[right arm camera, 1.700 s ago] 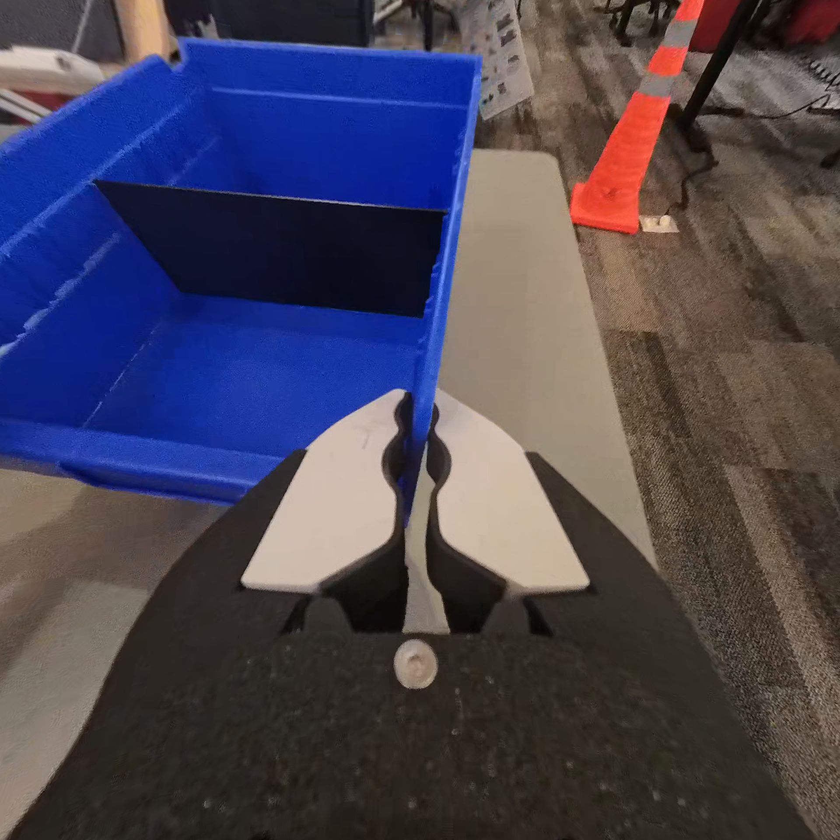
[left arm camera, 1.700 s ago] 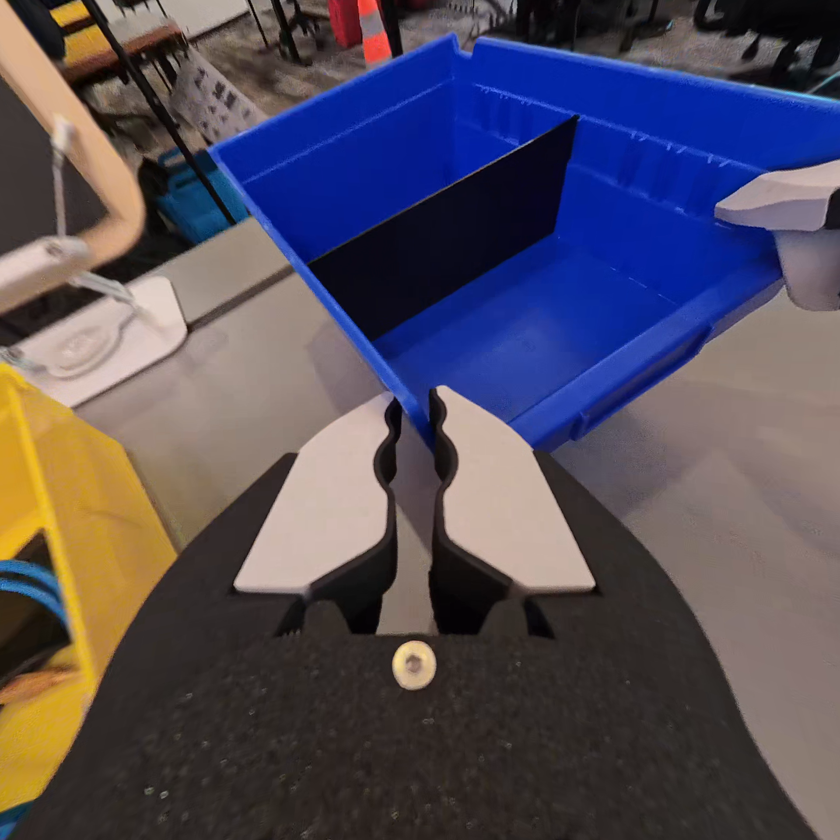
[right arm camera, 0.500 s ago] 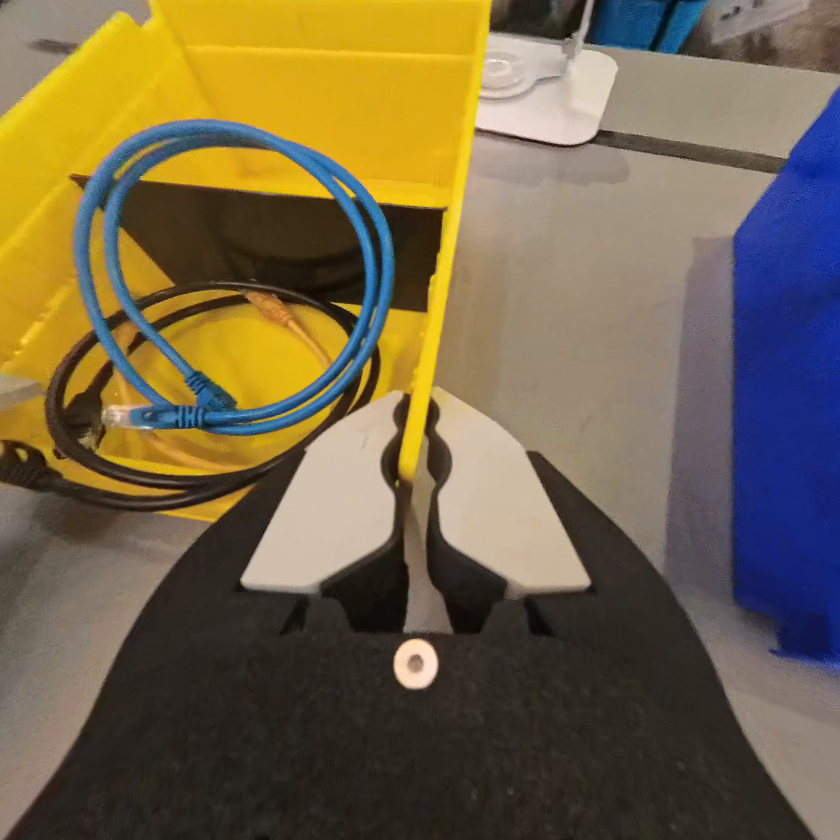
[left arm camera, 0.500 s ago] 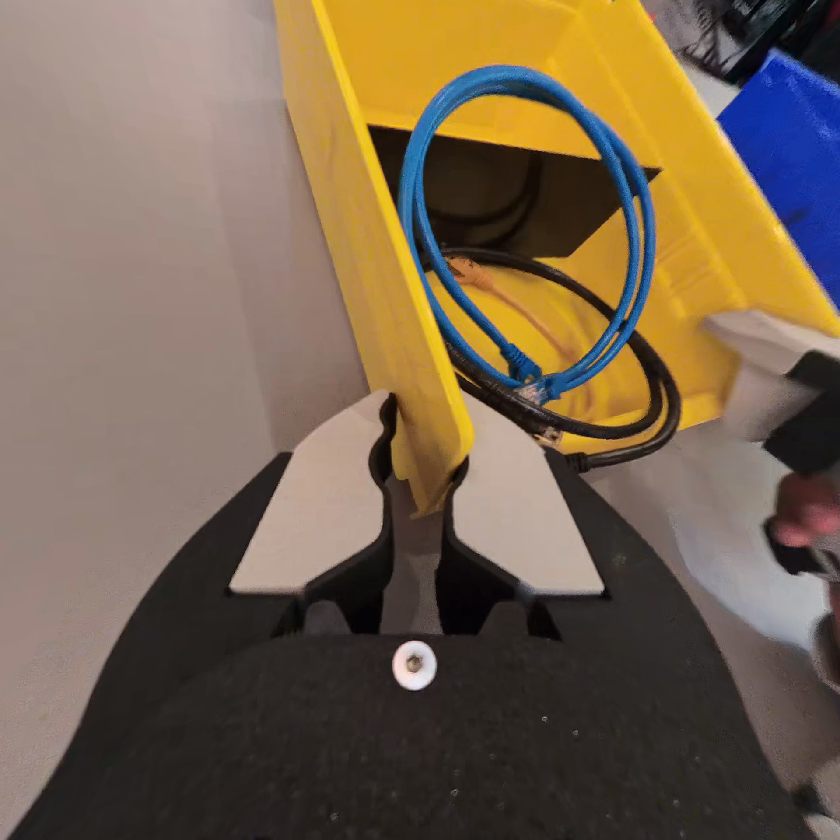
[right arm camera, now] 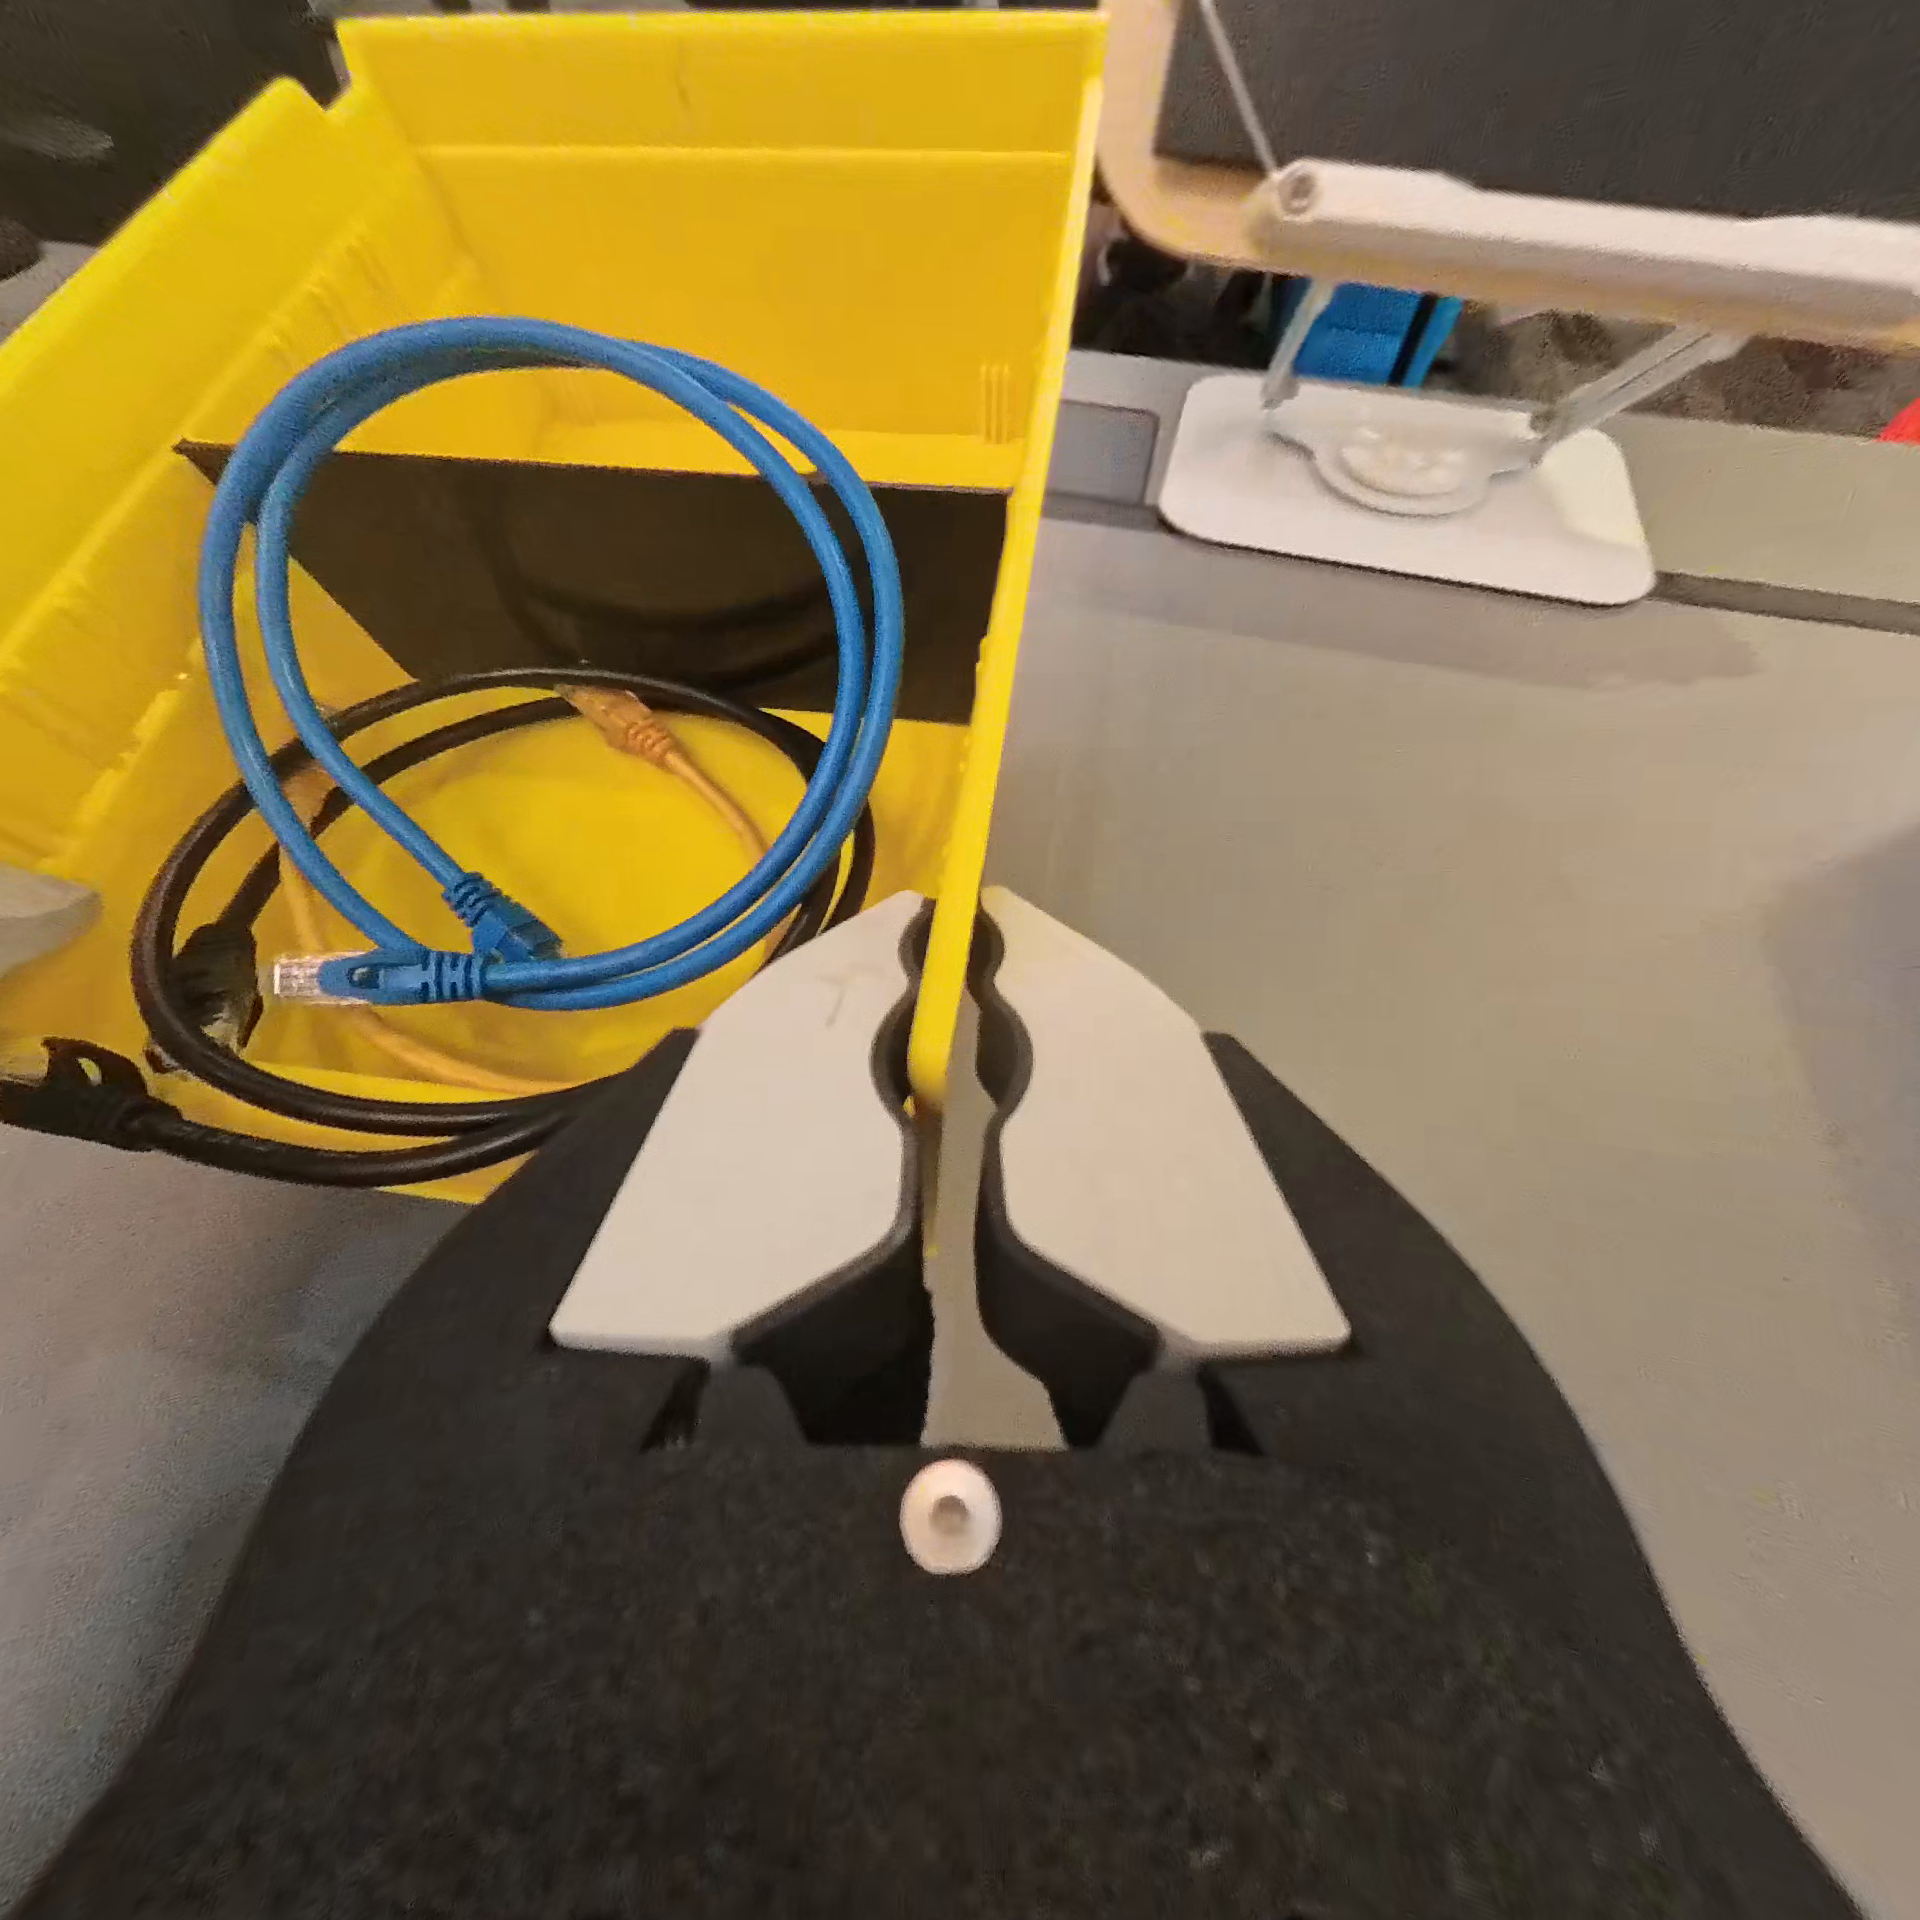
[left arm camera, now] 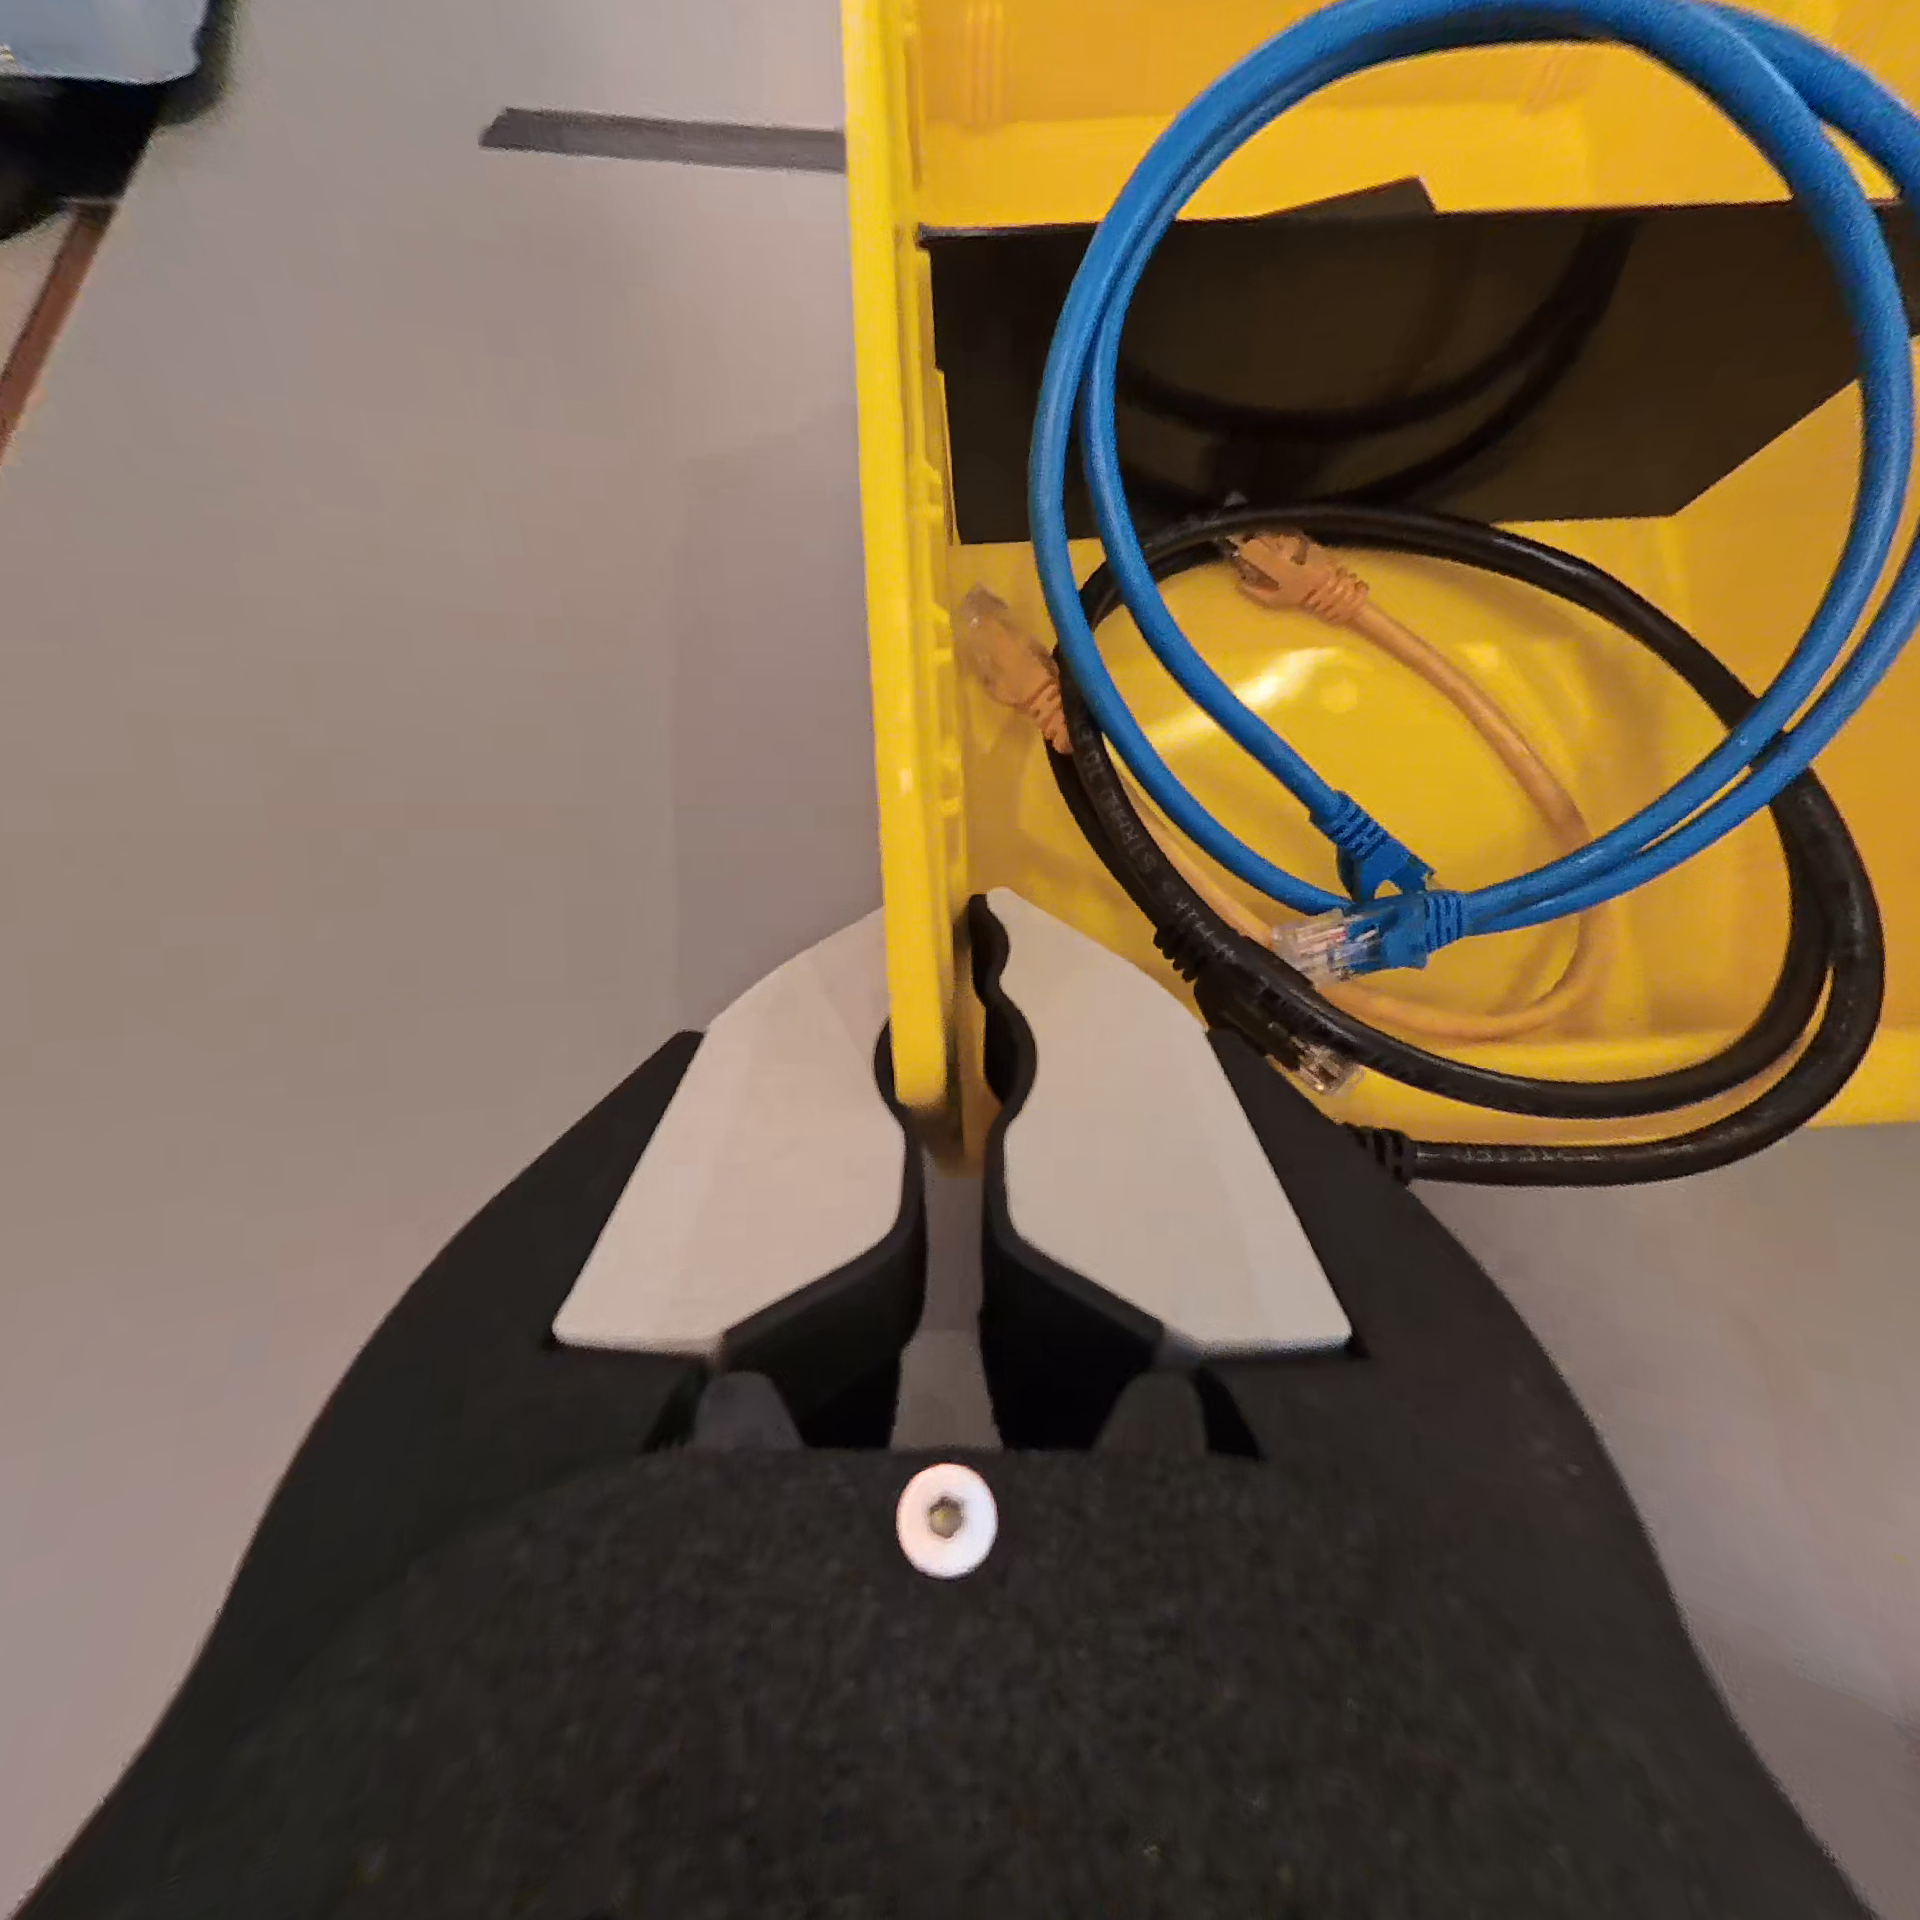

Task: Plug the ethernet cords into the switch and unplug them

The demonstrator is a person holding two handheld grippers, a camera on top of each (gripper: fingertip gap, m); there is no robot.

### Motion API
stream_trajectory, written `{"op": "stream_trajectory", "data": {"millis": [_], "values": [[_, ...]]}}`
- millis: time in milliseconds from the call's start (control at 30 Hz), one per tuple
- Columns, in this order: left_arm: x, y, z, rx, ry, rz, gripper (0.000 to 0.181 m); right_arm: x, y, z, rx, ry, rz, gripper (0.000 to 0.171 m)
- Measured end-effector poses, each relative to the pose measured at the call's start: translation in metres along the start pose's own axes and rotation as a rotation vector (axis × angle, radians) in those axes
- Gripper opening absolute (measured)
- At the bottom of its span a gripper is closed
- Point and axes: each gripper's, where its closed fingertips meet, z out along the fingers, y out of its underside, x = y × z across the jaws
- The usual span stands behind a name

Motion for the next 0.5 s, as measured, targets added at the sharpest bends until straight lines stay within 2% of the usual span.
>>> {"op": "stream_trajectory", "data": {"millis": [167,267,333,433,500], "values": [[-0.039,0.011,0.027,-0.05,0.043,-0.024,0.004,-0.036,0.032,0.032,-0.11,-0.021,0.037,0.006],[-0.042,0.009,0.037,-0.019,0.062,-0.057,0.008,-0.044,0.034,0.032,-0.065,-0.037,0.007,0.014],[-0.044,0.005,0.036,0.014,0.049,-0.078,0.016,-0.048,0.034,0.031,-0.066,-0.092,-0.02,0.015],[-0.05,-0.003,0.021,0.081,0.029,-0.12,0.035,-0.053,0.033,0.016,-0.101,-0.302,-0.006,0.038],[-0.059,-0.01,-0.001,0.163,0.011,-0.141,0.037,-0.038,0.026,-0.006,-0.066,-0.404,-0.023,0.054]]}}
